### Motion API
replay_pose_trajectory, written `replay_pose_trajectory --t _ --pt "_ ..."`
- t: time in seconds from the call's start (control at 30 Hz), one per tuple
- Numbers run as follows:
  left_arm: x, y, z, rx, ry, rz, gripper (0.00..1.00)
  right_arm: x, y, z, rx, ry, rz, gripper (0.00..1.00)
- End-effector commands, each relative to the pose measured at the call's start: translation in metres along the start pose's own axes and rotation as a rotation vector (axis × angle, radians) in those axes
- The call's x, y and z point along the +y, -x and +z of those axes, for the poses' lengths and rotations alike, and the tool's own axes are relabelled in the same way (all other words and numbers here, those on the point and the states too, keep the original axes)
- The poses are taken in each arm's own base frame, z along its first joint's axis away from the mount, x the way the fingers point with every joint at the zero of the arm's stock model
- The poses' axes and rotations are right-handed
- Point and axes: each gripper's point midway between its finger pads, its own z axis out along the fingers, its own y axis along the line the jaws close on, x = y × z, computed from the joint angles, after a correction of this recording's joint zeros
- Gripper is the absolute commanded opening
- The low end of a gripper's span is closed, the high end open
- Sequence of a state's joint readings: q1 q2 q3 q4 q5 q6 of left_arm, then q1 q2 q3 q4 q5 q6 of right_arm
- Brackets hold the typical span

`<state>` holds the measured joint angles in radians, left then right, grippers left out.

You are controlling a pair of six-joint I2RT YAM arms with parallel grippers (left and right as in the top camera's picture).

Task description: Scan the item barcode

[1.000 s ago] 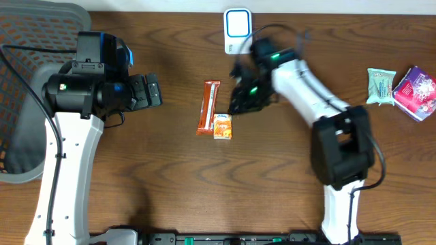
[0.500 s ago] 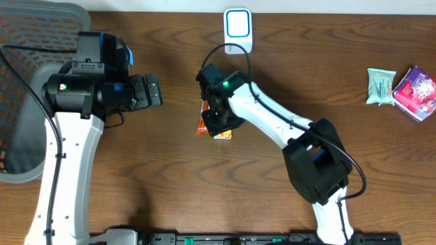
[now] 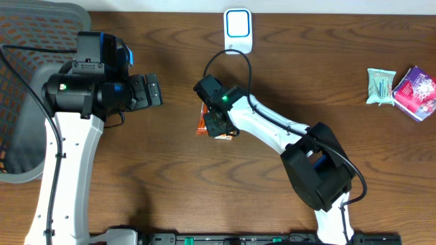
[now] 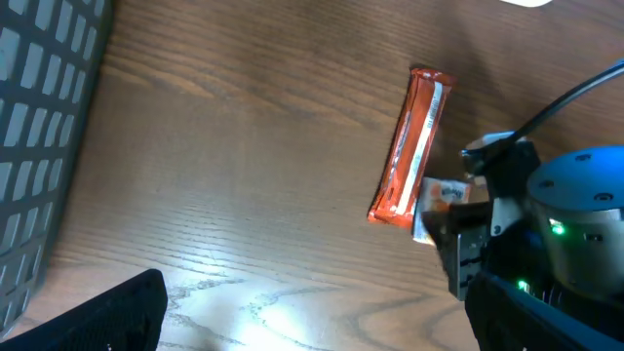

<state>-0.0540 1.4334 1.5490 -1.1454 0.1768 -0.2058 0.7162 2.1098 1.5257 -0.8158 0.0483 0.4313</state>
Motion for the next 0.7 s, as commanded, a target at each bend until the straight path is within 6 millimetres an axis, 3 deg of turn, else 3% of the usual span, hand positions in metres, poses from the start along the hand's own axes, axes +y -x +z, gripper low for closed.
replay_pose_trajectory --t 0.0,0.07,0.17,0.47,0.67 --pt "0.002 0.001 0.000 -0.001 0.007 0.000 0.98 -0.031 -0.026 0.021 0.085 -0.125 0.057 0.11" --pt "0.002 0.001 0.000 -0.001 0.007 0.000 0.98 -0.035 -0.025 0.016 0.095 -0.131 0.067 0.01" --pt "0.002 0.001 0.000 -0.001 0.007 0.000 0.98 -0.041 -0.020 0.008 0.115 -0.108 0.087 0.01" --pt "0.002 0.001 0.000 -0.001 0.008 -0.001 0.98 -0.013 0.007 -0.033 0.192 0.584 0.062 0.01" --pt "0.002 0.001 0.000 -0.001 0.008 -0.001 0.98 -0.032 0.031 -0.071 0.080 0.970 0.065 0.01"
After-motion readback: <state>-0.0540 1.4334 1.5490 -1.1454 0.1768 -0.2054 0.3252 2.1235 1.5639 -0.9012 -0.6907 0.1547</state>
